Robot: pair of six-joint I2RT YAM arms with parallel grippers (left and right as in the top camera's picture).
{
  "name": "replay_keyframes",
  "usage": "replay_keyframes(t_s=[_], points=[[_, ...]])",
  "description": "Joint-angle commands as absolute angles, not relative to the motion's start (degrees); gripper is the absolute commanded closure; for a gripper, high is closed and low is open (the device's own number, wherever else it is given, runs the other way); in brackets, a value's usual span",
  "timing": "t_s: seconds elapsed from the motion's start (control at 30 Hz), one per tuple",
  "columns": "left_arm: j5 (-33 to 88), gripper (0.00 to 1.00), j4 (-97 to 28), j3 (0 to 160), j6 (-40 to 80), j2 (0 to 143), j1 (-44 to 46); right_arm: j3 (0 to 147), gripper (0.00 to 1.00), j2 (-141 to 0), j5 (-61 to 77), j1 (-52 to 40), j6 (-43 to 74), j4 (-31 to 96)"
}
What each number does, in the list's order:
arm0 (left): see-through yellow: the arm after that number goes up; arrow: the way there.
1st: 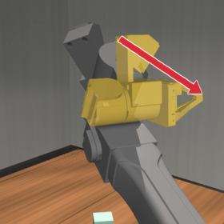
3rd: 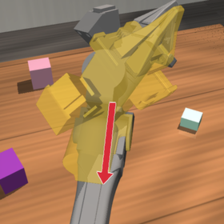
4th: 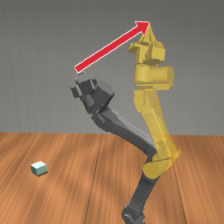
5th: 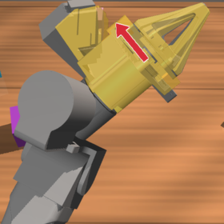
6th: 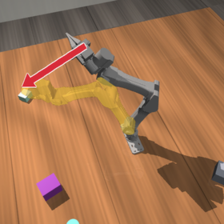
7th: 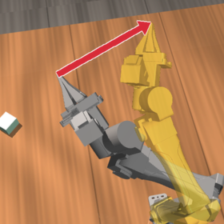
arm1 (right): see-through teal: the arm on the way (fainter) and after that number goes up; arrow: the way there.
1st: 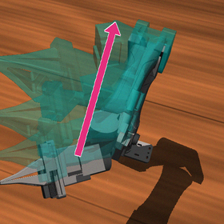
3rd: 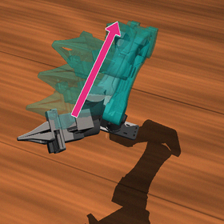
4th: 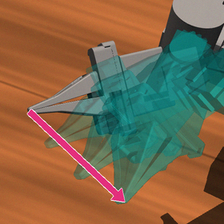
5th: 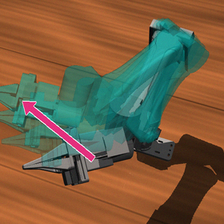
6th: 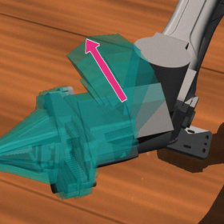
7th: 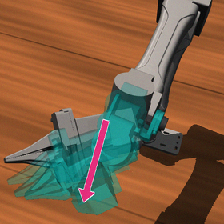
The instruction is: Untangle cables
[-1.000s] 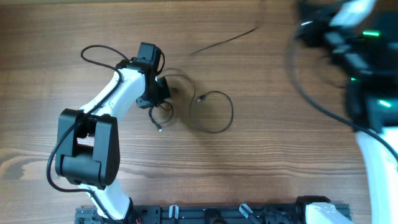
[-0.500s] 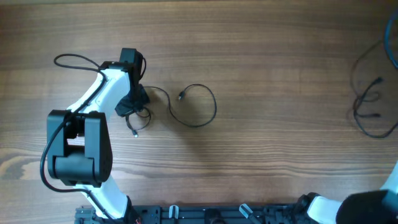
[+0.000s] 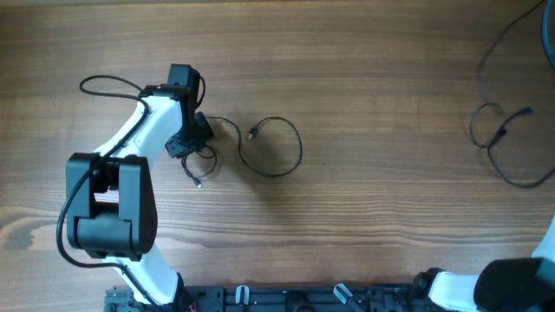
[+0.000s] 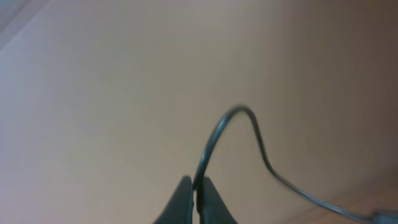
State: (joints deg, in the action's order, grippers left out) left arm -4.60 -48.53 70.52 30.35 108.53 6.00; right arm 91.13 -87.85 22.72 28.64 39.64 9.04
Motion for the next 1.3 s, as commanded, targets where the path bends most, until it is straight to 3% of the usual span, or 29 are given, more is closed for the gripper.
replay_keyframes(t_s=[0.0, 0.07, 0.2, 0.37, 0.43, 0.53, 0.6, 0.63, 0.73, 0.83, 0.97, 1.03, 1.1, 1.13, 1.27], points=[[-3.8, 0.89, -48.9, 69.9, 30.9, 108.0, 6.3, 90.4, 0.95, -89.3, -7.1, 28.4, 56.7, 30.1], [-3.8, 0.87, -47.3, 69.4, 30.9, 108.0, 6.3, 90.4, 0.95, -88.7, -4.2, 27.6, 58.8, 36.0], [-3.0, 0.87, -46.6, 69.3, 30.9, 108.0, 6.3, 90.4, 0.96, -86.7, 15.4, 23.7, 58.5, 41.0], [-3.0, 0.87, -46.3, 69.3, 30.9, 108.0, 6.3, 90.4, 0.96, -84.1, 18.0, 11.8, 64.9, 53.3], [-3.0, 0.86, -45.2, 69.3, 30.9, 108.0, 6.3, 90.4, 0.95, -83.6, 17.5, 5.4, 76.8, 58.2], [-3.0, 0.86, -45.5, 69.3, 30.5, 108.0, 6.3, 90.4, 0.95, -83.6, 16.7, -0.6, 104.2, 61.5], [-3.0, 0.86, -45.6, 69.3, 30.5, 108.0, 6.3, 90.4, 0.96, -83.6, 20.1, -0.7, 111.2, 59.7], [-3.0, 0.86, -45.6, 69.3, 30.5, 108.0, 6.3, 90.4, 0.96, -83.6, 20.3, -0.7, 111.9, 55.0], [-3.0, 0.86, -45.4, 69.3, 30.5, 108.0, 6.3, 90.4, 0.96, -84.8, 2.9, -0.7, 97.5, 42.4], [-3.0, 0.84, -45.2, 69.3, 30.5, 108.0, 6.3, 90.3, 0.9, -86.7, -14.2, -0.7, 90.0, 52.4], [-3.0, 0.77, -44.3, 69.3, 30.5, 108.0, 6.3, 88.2, 0.89, -91.6, -21.1, -0.7, 90.0, 69.8], [-3.0, 0.75, -44.4, 69.3, 30.5, 108.0, 6.3, 85.7, 0.76, -96.7, -27.4, -0.6, 90.0, 71.6], [-2.9, 0.73, -44.4, 69.3, 30.5, 108.0, 6.3, 84.8, 0.34, -101.9, -28.3, -0.3, 90.0, 71.5], [-2.7, 0.72, -44.7, 69.3, 30.5, 108.0, 6.3, 84.8, 0.18, -104.7, -28.3, -0.3, 90.0, 71.0], [-2.7, 0.67, -46.1, 69.3, 30.5, 108.0, 6.3, 84.8, 0.0, -113.9, -31.2, -0.1, 73.6, 59.0]])
